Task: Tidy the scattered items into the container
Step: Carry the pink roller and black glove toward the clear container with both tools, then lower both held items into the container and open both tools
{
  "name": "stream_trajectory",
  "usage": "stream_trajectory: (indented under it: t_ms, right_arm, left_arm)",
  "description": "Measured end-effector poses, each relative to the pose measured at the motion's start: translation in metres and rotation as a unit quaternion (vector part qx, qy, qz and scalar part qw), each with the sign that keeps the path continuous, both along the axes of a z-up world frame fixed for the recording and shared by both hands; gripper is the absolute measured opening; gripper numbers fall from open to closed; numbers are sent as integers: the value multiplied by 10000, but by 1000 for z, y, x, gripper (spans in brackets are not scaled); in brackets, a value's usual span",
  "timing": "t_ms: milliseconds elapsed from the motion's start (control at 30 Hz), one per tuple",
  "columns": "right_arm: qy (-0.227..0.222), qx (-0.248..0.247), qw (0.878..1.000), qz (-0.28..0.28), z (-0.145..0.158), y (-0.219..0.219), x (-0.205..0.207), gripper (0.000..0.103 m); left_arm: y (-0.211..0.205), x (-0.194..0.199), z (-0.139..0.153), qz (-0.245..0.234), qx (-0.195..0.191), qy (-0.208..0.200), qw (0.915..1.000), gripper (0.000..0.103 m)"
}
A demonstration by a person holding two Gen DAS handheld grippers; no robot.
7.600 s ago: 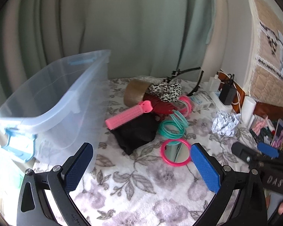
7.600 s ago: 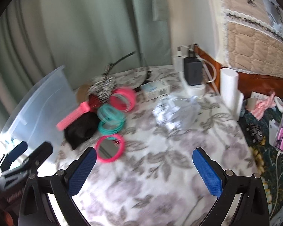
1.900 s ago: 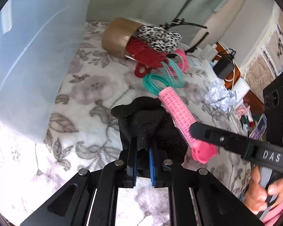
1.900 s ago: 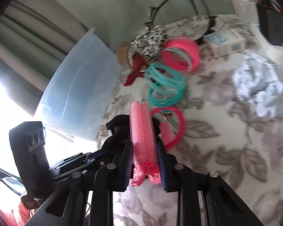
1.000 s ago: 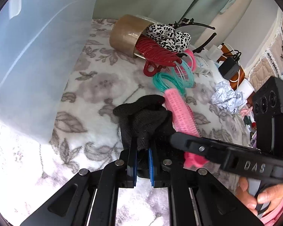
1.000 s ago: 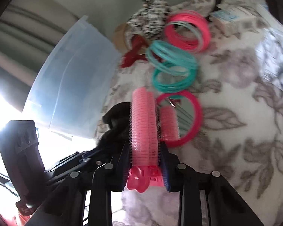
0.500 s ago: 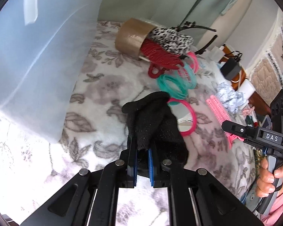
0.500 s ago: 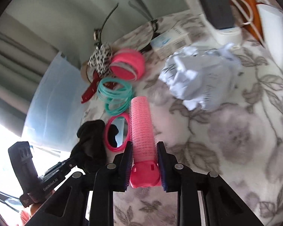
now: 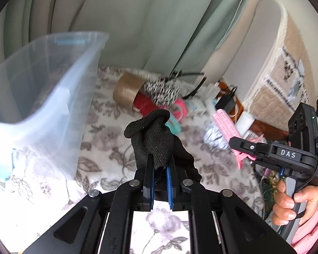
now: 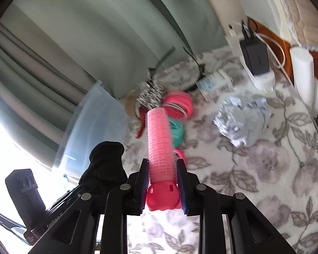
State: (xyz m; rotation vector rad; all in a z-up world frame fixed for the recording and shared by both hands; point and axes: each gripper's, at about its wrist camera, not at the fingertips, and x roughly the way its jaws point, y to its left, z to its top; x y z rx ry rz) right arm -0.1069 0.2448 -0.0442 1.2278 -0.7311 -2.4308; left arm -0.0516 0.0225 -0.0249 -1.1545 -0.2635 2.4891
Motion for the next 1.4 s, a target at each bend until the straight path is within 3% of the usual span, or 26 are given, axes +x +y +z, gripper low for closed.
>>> stream_trajectory:
  t_ms: [200,633,1100,1400]
  right_arm:
    - [536,-23,9985,46,41,-11,20,27]
    - [1180,86,9928,162,98,-46,41,27]
    - [1781,120,9817,667,148,-120,21,27]
    - [1975,116,9748,1029,169,-170,0,27]
  left_arm:
    - [-1,12,36,17,153,411,9990,10]
    - [-31,34,90,420,331,1201,9913,10]
    - [-96,38,133,1182,415,1765,9763,10]
    - [-138,31,140,1741,685,1800,9657,10]
